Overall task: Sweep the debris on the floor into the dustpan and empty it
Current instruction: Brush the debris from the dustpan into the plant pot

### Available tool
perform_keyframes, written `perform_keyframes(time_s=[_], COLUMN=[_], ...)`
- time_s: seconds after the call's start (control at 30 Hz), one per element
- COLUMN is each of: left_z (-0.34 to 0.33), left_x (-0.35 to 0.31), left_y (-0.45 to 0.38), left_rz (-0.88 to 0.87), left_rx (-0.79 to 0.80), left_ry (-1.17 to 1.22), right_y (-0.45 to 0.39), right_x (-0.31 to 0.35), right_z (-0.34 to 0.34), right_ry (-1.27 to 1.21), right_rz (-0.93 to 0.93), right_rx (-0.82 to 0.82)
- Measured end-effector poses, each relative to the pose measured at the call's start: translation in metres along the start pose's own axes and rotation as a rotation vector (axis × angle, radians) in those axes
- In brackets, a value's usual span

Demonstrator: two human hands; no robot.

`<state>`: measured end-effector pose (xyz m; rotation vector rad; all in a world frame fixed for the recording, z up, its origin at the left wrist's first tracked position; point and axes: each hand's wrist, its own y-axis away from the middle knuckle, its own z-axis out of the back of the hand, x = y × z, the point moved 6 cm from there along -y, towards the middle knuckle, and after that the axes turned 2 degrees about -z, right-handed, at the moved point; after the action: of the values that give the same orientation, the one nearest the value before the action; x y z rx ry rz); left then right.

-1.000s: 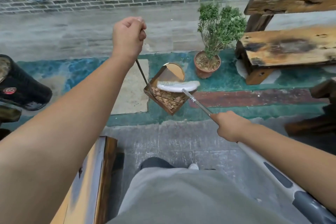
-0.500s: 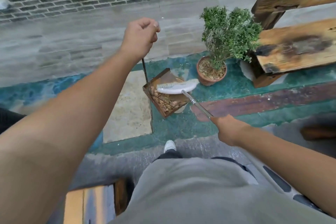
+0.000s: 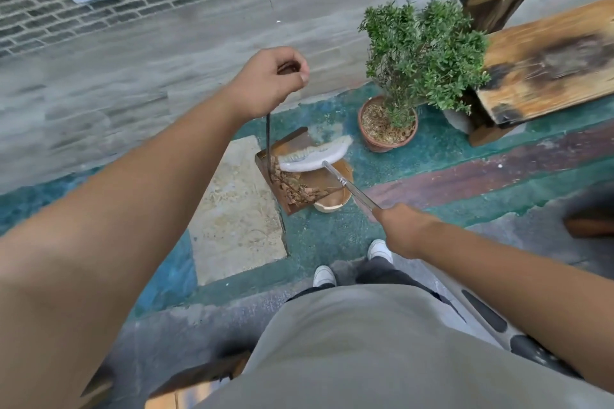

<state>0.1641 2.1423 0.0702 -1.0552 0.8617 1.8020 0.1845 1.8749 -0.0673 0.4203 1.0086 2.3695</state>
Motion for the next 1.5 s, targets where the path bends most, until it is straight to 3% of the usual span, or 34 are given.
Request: perform_keyframes(time_s=[0.2,0.4,0.73,1.5], left_z=[-0.006,-0.020,-0.084,-0.080], left_x=[0.013,0.025,0.028,0.024], left_y=[-0.016,-0.029,-0.022,-0.041], left_rz=[0.041,-0.039,-0.190,-0.241], left_rx=[0.091,0.110,0.354,0.397], left_ry=[0.205,-0.311,-0.592,-0.704], right_y=[-0.026,-0.039,-0.048,-0.004], right_x=[0.001,0.003,-0.001,-0.043], right_z=[0.015,0.019,0.009,-0.056], right_ry=[-0.017,-0.027,-0.054,-0.021], right_rz=[0.014,0.013,-0.022,-0.131], right_rx=[-0.012,-0.020,-0.017,0.130])
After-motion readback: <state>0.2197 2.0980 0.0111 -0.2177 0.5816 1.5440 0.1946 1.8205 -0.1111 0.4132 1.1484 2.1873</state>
